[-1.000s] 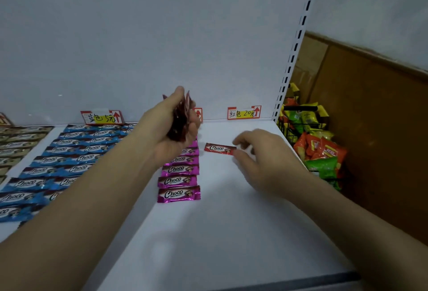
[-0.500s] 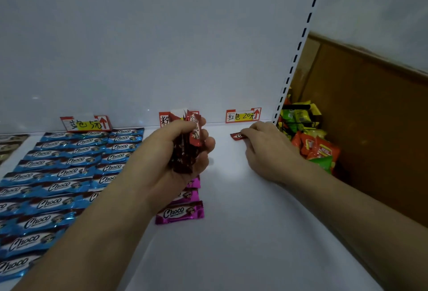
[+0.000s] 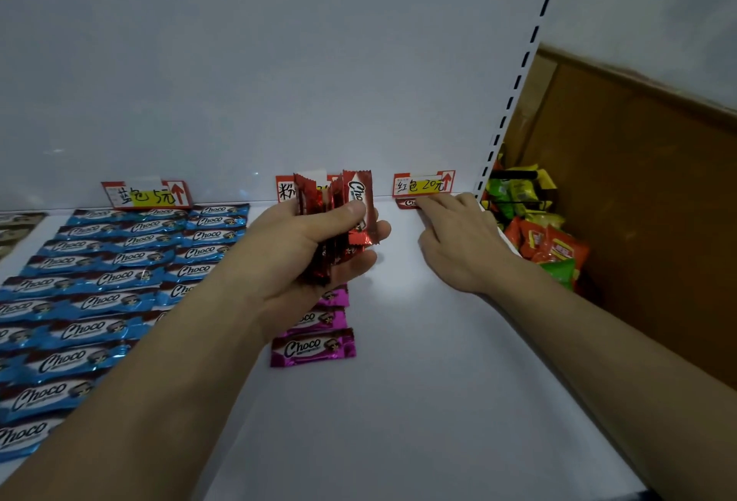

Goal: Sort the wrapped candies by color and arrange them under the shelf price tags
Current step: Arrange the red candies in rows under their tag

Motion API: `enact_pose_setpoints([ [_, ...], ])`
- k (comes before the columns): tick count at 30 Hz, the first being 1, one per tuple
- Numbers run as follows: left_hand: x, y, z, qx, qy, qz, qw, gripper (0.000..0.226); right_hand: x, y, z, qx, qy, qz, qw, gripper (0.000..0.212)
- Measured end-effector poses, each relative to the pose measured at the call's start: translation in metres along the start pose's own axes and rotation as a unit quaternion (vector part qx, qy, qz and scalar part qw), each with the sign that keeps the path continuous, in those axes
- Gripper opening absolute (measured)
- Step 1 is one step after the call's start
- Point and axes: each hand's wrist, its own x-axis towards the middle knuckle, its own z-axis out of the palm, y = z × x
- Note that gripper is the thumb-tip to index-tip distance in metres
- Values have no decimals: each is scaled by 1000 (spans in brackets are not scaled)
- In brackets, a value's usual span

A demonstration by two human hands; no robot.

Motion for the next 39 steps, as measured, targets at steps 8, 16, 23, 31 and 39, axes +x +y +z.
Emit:
enact_pose_setpoints([
  [8, 4, -7, 0, 80, 19, 37, 996, 32, -30, -35, -41, 583, 46, -26, 811, 25],
  [16, 7, -14, 0, 128, 4, 70, 989, 37, -33, -23, -43, 666, 29, -39, 745, 27],
  [23, 5, -9, 1, 99, 22, 47, 994, 24, -33, -1, -36, 657, -18, 44, 753, 28],
  [31, 3, -8, 5, 74, 16, 17, 997, 16, -29, -13, -28, 445, -12, -1, 896, 24],
  [39, -2, -4, 6, 53, -2, 4, 999, 21, -35, -16, -24, 186, 101, -16, 977, 15],
])
